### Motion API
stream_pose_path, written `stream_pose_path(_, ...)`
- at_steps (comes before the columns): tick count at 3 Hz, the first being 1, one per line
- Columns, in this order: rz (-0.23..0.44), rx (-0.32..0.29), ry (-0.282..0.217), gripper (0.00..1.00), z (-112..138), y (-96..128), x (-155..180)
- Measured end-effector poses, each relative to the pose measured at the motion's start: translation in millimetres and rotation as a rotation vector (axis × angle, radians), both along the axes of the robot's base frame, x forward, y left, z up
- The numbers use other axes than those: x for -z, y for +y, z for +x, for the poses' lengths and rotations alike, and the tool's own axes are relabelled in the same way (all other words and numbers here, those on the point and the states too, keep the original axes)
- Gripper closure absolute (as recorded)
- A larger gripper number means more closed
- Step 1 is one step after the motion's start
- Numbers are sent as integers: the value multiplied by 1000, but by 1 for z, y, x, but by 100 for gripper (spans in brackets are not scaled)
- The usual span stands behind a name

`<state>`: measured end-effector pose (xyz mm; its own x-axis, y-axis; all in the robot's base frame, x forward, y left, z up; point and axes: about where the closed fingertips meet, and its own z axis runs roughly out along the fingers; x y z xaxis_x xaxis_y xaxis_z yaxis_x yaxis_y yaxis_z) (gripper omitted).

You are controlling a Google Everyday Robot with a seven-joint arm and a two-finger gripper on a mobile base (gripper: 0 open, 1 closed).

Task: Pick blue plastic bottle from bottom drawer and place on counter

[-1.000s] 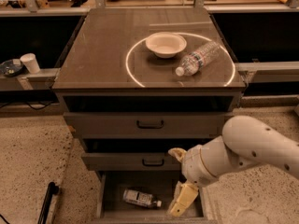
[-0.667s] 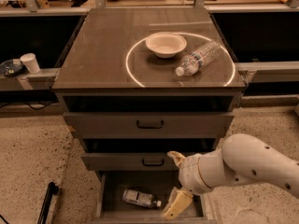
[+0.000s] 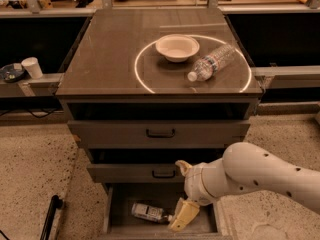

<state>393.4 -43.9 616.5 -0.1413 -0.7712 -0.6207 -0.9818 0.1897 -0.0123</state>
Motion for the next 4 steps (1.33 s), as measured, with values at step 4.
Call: stream_pose_path(4, 162, -156, -89, 0, -33, 56, 189)
